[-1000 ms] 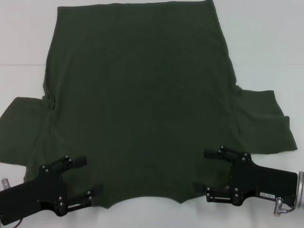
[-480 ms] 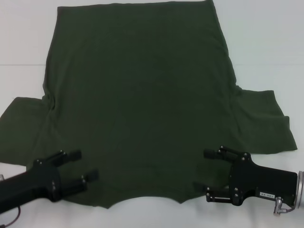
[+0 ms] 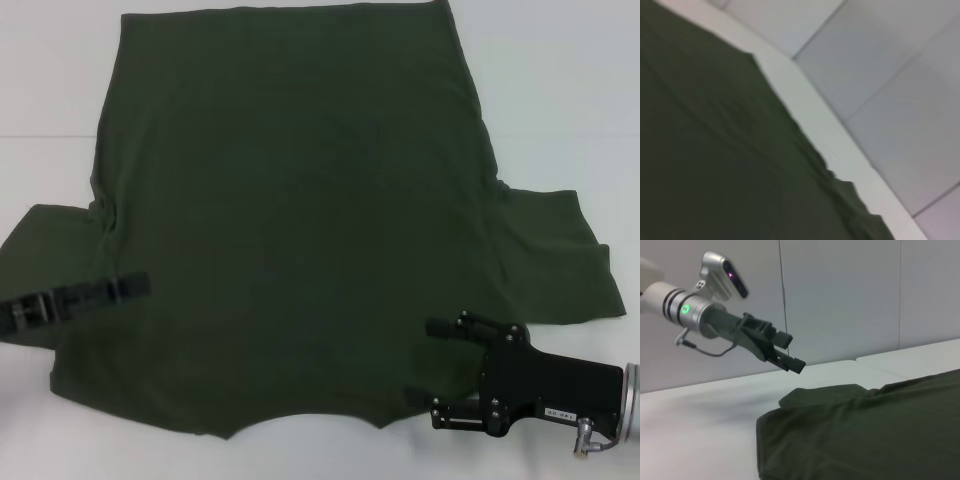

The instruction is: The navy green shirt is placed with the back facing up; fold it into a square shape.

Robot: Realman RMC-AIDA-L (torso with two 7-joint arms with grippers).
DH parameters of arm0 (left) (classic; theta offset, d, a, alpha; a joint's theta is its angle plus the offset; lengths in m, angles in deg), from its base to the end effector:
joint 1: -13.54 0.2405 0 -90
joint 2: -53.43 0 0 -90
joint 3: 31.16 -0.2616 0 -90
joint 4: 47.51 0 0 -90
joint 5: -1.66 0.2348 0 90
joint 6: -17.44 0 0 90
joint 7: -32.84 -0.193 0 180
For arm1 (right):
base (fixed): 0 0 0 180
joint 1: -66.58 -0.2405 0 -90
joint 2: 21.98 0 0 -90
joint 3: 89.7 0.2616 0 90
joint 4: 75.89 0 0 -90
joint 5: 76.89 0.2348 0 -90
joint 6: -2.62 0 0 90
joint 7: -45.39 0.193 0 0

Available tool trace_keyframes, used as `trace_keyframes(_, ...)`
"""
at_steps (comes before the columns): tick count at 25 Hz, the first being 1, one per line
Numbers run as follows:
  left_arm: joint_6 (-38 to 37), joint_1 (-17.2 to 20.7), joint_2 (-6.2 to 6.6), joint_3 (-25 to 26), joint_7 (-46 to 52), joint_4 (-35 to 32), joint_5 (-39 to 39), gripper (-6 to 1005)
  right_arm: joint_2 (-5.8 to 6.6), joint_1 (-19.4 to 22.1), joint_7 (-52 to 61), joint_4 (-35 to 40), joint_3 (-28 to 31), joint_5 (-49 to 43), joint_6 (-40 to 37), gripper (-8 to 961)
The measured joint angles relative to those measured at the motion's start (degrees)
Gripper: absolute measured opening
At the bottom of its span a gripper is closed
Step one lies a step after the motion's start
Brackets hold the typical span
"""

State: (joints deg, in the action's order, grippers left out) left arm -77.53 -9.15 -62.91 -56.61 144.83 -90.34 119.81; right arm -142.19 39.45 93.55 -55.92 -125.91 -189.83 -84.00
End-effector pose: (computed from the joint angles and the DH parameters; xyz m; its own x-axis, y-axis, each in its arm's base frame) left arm -0.3273 0.3408 0.0270 0.2974 0.7239 0.6224 0.8955 -0.4376 0.0811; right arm 0.2879 0.3173 -0.1016 0.8271 -0.1398 -0.5445 -0.3108 -0.9208 -0.2356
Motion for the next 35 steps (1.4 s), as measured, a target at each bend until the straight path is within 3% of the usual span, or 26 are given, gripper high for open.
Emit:
trace_keyframes(10, 4.5, -3.8, 3.42, -0.2, 26.2, -12.9, 15.4, 859, -0.04, -0.2, 0.0, 0.0, 0.0, 0.0, 0.0, 914)
trace_keyframes(20, 13.4, -10.0, 6.91, -0.4, 32.5, -6.5, 29.5, 859, -0.02, -0.6, 0.1, -0.1, 0.0, 0.0, 0.5, 914)
trace_keyframes(25, 17.2, -11.4, 7.32, -0.5, 34.0, -4.5, 34.5, 860, -0.02, -0.5, 0.1, -0.1, 0.0, 0.0, 0.5, 913)
trace_keyframes(35, 23.9, -11.1, 7.34, -0.8, 34.9, 0.2, 35.7, 860, -0.02, -0.4, 0.1, -0.2, 0.0, 0.0, 0.7, 913)
